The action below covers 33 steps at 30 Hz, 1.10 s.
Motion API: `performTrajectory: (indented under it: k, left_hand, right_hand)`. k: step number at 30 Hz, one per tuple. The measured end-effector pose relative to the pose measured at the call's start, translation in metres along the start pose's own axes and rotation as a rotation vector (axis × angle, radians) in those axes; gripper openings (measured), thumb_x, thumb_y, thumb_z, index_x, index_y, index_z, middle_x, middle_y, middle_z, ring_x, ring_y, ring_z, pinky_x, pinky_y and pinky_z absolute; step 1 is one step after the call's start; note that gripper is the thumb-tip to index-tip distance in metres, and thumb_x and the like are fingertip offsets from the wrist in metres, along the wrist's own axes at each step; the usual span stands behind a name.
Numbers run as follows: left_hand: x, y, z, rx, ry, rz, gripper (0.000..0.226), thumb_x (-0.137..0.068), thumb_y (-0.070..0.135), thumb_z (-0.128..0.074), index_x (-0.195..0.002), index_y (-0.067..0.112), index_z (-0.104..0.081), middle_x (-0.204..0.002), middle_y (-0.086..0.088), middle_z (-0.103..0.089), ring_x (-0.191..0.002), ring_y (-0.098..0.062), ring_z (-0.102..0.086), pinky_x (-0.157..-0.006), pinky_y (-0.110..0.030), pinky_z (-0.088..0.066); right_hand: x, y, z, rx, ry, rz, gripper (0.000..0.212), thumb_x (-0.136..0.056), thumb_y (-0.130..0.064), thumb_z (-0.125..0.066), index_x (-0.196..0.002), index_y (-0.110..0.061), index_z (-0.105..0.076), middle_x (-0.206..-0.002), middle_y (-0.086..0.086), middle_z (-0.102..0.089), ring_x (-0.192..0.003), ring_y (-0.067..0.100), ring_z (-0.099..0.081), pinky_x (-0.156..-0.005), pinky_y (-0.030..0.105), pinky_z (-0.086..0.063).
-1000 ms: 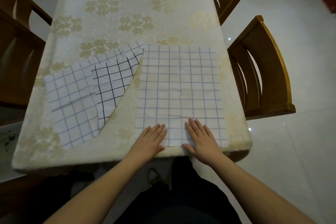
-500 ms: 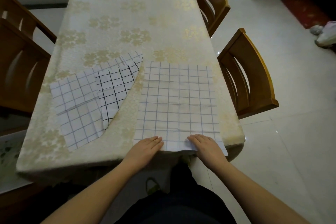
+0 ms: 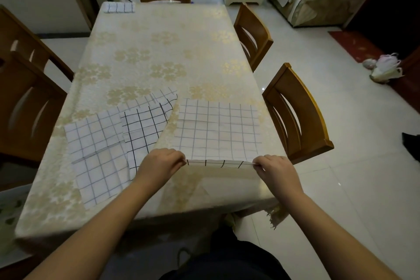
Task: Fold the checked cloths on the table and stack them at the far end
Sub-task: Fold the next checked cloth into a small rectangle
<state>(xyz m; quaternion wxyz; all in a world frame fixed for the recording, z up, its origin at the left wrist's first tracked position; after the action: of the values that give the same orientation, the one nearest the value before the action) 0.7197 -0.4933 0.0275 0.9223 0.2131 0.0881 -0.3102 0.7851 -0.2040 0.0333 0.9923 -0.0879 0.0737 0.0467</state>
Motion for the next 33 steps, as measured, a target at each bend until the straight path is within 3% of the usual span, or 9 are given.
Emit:
performTrajectory:
  k: [5, 11, 15, 21, 26, 33]
  left_hand:
    - [-0.013, -0.008, 0.03, 0.105, 0.002, 0.048, 0.008, -0.081, 0.02, -0.078, -0.088, 0.021, -0.073, -0.08, 0.011, -0.071, -0.072, -0.009, -0.067, -0.065, -0.033, -0.057]
    - [-0.036, -0.02, 0.044, 0.169, 0.032, 0.152, 0.009, -0.084, 0.03, -0.075, -0.085, 0.022, -0.07, -0.078, 0.013, -0.068, -0.077, -0.006, -0.064, -0.069, -0.028, -0.051]
    - [-0.062, -0.023, 0.042, 0.124, 0.049, 0.116, 0.005, -0.086, 0.023, -0.074, -0.088, 0.018, -0.073, -0.078, 0.009, -0.07, -0.075, -0.012, -0.063, -0.069, -0.03, -0.051]
    - [-0.118, -0.05, 0.017, 0.053, 0.042, 0.109, 0.004, -0.087, 0.019, -0.072, -0.09, 0.02, -0.072, -0.08, 0.008, -0.069, -0.075, -0.016, -0.063, -0.073, -0.037, -0.051]
    - [-0.176, -0.083, -0.016, -0.021, -0.014, 0.168, 0.005, -0.088, 0.021, -0.07, -0.092, 0.019, -0.073, -0.085, 0.004, -0.071, -0.08, -0.022, -0.064, -0.075, -0.04, -0.05]
    - [-0.234, -0.13, -0.085, -0.084, -0.136, 0.223, 0.01, -0.091, 0.019, -0.067, -0.096, 0.015, -0.074, -0.093, -0.004, -0.072, -0.087, -0.031, -0.064, -0.077, -0.042, -0.046]
  right_hand:
    - [-0.009, -0.003, 0.026, 0.008, 0.102, 0.009, 0.007, -0.082, -0.018, -0.077, -0.088, -0.016, -0.074, -0.079, -0.003, -0.073, -0.069, 0.017, -0.068, -0.069, 0.034, -0.054]
    - [-0.028, -0.001, 0.031, 0.061, 0.134, -0.049, 0.015, -0.082, -0.013, -0.077, -0.097, -0.018, -0.074, -0.088, -0.002, -0.074, -0.083, 0.022, -0.069, -0.086, 0.04, -0.05]
    - [-0.049, 0.007, 0.024, 0.085, 0.076, -0.084, 0.017, -0.087, -0.014, -0.072, -0.103, -0.019, -0.074, -0.096, -0.001, -0.074, -0.095, 0.025, -0.067, -0.096, 0.044, -0.045]
    - [-0.106, 0.033, 0.003, 0.075, -0.048, -0.14, 0.021, -0.099, -0.021, -0.053, -0.115, -0.023, -0.067, -0.106, -0.005, -0.07, -0.105, 0.021, -0.06, -0.102, 0.037, -0.034]
    - [-0.167, 0.062, -0.024, 0.02, -0.126, -0.202, 0.02, -0.101, -0.023, -0.048, -0.112, -0.026, -0.064, -0.099, -0.008, -0.071, -0.097, 0.017, -0.061, -0.101, 0.034, -0.033]
    - [-0.238, 0.102, -0.084, 0.0, -0.271, -0.278, 0.021, -0.101, -0.024, -0.047, -0.109, -0.027, -0.066, -0.098, -0.008, -0.069, -0.099, 0.019, -0.057, -0.096, 0.034, -0.029]
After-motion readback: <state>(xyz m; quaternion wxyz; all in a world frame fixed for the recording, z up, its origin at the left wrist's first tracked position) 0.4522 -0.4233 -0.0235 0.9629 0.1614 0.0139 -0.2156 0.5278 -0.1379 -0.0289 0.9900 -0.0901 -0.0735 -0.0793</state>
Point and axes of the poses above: each hand's wrist, its own x-axis away from the middle knuckle, its own z-axis out of the back of the hand, y = z × x, the point moved 6 cm from there along -x, towards the middle knuckle
